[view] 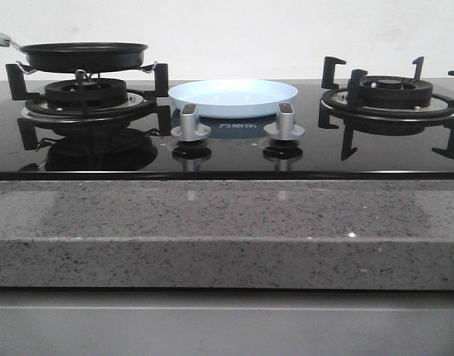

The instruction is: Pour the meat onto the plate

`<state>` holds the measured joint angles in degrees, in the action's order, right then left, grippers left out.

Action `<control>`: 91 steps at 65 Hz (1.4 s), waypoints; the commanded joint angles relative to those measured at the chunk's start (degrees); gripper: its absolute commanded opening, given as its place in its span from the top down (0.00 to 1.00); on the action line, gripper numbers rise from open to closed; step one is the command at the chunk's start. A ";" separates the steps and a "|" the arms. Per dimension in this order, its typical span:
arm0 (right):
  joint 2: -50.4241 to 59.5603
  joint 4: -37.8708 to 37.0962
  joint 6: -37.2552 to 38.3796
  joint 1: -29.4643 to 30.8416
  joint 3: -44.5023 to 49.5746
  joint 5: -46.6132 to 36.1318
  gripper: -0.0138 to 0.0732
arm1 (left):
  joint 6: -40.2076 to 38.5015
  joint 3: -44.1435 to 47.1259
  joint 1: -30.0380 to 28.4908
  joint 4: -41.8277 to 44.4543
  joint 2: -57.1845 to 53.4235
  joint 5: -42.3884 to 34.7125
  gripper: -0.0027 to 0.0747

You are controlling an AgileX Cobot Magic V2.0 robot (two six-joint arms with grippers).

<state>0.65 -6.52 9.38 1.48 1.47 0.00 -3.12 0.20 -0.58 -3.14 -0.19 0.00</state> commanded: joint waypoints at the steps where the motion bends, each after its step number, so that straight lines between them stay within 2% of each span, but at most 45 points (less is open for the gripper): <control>1: 0.90 -0.64 -0.11 0.41 -0.25 -4.14 0.97 | -0.25 0.27 0.46 -0.57 -0.98 -4.56 0.99; 44: 0.90 -0.64 -0.11 0.41 -0.25 -4.17 0.97 | -0.25 0.27 0.46 -0.57 -0.98 -4.56 0.99; 59: 0.90 0.75 -0.05 0.41 -0.71 -5.72 0.97 | -0.25 -1.26 0.46 -0.68 -0.98 -9.99 0.99; 67: 0.90 2.68 -0.05 0.41 -4.05 -3.33 0.97 | -0.25 -7.13 0.46 -0.68 -0.72 -4.44 0.99; 77: -0.20 2.68 -0.05 0.41 -12.41 5.79 0.97 | -0.25 -17.30 0.46 -0.56 1.89 5.37 0.99; 91: -7.24 2.68 -0.10 -0.06 -25.87 17.70 0.97 | -0.15 -33.03 0.46 -0.05 12.73 21.95 0.99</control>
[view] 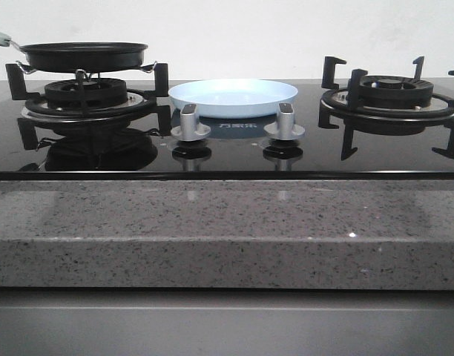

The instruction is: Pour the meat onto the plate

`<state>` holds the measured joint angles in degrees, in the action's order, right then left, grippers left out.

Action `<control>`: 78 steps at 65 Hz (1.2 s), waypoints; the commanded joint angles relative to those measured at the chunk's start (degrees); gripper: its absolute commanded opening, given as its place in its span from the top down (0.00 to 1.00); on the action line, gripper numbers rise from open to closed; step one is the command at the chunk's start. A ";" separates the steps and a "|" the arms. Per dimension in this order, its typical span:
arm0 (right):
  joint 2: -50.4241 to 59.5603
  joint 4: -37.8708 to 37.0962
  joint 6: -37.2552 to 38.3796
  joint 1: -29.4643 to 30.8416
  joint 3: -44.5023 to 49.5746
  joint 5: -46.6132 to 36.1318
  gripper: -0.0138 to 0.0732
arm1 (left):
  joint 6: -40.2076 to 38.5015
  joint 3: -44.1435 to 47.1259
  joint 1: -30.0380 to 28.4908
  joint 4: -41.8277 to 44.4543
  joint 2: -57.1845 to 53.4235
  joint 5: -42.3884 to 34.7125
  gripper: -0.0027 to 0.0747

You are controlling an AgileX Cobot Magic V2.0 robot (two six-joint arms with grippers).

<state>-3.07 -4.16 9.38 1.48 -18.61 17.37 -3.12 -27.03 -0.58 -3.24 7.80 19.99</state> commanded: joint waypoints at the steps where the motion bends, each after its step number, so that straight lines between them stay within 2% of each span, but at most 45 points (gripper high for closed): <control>1: -4.13 0.32 -0.10 -0.14 -6.63 1.13 0.97 | -0.15 -6.66 0.46 0.05 5.52 2.94 0.99; 6: -7.98 0.32 -0.10 -0.66 -11.03 5.68 0.97 | -0.15 -10.98 0.46 0.05 9.79 8.15 0.99; 15: -15.03 0.37 -0.10 -1.30 -17.99 12.00 0.97 | -0.03 -16.66 0.46 0.05 16.81 12.12 0.99; 23: -21.71 0.59 -0.95 -1.59 -23.74 18.69 0.97 | -0.03 -19.10 0.46 0.05 20.93 12.36 0.99; 30: -27.35 0.78 -4.81 -1.59 -28.33 23.95 0.97 | -0.03 -19.13 0.46 0.05 23.11 10.99 0.99; 60: -34.68 0.78 -5.13 -1.59 -29.54 25.26 0.97 | -0.03 -19.13 0.46 0.09 24.48 12.05 0.99; 63: -34.83 0.78 -5.18 -1.59 -29.54 25.38 0.94 | 0.72 -19.13 0.46 0.09 24.48 12.27 0.95; 67: -35.23 0.84 -5.51 -1.63 -29.54 25.45 0.85 | 1.52 -19.13 1.23 0.09 24.48 12.30 0.84; 74: -35.86 2.26 -6.51 -1.63 -29.54 24.68 0.56 | 1.52 -19.13 3.73 0.09 24.48 12.30 0.49; 78: -36.65 4.16 -7.20 -1.63 -29.66 24.15 0.42 | 1.52 -19.13 5.66 0.09 24.48 12.30 0.37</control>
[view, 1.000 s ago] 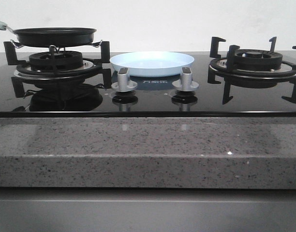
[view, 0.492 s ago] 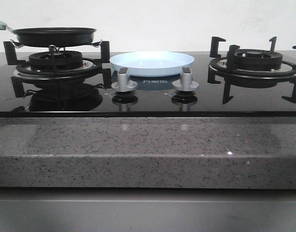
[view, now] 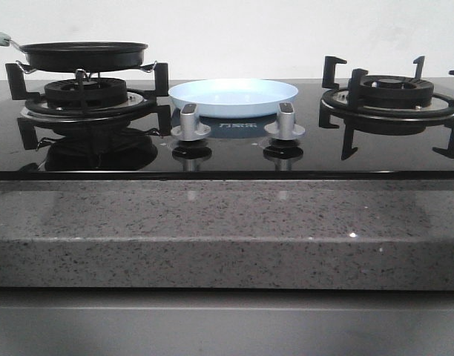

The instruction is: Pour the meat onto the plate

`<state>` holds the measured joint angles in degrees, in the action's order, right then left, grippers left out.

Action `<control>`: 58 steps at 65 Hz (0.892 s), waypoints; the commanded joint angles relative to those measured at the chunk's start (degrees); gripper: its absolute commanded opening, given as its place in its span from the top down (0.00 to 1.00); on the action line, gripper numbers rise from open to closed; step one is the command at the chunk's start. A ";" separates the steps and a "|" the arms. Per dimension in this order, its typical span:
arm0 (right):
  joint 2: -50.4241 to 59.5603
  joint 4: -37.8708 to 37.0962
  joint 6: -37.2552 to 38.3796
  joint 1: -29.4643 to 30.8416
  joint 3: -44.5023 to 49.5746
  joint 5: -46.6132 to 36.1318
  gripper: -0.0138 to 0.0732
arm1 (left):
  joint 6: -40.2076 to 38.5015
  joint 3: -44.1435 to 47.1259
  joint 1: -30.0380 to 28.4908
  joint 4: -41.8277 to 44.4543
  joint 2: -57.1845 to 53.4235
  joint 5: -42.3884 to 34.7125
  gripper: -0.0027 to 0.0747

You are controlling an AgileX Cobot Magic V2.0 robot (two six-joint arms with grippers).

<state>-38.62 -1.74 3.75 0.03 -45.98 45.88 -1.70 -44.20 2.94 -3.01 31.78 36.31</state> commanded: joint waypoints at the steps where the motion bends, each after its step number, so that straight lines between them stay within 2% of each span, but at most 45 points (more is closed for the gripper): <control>1: -1.30 2.29 -1.80 -0.19 -2.38 -4.43 0.39 | 0.10 -1.95 2.57 -0.13 0.50 -4.01 0.35; 6: -2.74 5.44 -3.75 -0.62 -3.10 -4.31 0.32 | 0.10 -1.95 4.82 -0.13 0.50 -4.01 0.33; 22: -12.17 17.33 -12.43 -6.89 -8.77 -2.64 0.32 | 0.10 -1.95 9.41 -0.13 0.50 -3.91 0.33; 39: -26.99 17.82 -12.43 -11.68 -18.54 -2.95 0.32 | 0.10 -1.95 9.41 -0.13 0.50 -3.91 0.33; 58: -43.99 17.82 -12.43 -12.11 -31.74 -2.78 0.35 | 0.10 -1.95 9.41 -0.62 0.50 -3.91 0.33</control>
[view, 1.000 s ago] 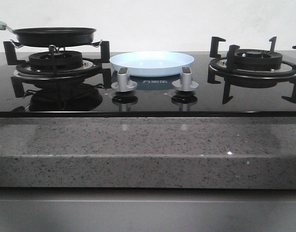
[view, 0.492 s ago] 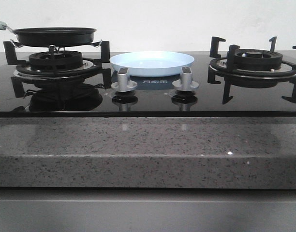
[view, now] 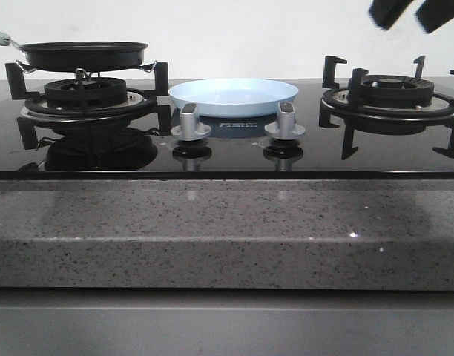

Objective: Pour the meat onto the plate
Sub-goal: 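Lower the right gripper to the rim of the light blue plate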

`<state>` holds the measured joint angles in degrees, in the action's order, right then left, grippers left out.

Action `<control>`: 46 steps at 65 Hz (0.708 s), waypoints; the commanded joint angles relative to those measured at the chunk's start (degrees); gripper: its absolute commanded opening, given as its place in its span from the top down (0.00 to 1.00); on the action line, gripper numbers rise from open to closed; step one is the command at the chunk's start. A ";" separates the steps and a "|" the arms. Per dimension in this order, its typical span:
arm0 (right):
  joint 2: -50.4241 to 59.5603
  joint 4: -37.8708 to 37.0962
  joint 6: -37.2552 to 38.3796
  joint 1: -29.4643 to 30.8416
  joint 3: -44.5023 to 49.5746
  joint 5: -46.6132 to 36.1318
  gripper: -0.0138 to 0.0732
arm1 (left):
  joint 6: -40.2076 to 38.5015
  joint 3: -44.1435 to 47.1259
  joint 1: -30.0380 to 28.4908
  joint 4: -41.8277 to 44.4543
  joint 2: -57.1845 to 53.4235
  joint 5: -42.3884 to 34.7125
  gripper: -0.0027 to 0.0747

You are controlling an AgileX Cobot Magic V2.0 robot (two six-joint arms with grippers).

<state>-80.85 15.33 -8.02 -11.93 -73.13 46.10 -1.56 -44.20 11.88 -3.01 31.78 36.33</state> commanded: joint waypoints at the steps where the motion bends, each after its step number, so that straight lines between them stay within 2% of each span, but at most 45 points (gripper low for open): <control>1: -2.87 0.75 -0.66 -0.15 -5.59 -3.00 0.36 | -0.04 -1.95 0.48 -0.62 0.50 -3.93 0.33; 16: -14.36 -0.49 -0.66 -0.15 -17.22 -1.58 0.42 | -0.04 -1.95 0.48 -0.62 0.50 -3.93 0.33; 46: -34.68 -0.62 -0.66 -0.15 -40.94 4.81 0.42 | -0.04 -1.95 0.48 -0.84 0.50 -3.93 0.33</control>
<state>-116.22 14.49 -8.07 -11.93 -109.06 51.89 -1.56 -44.20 11.88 -3.20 31.78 36.43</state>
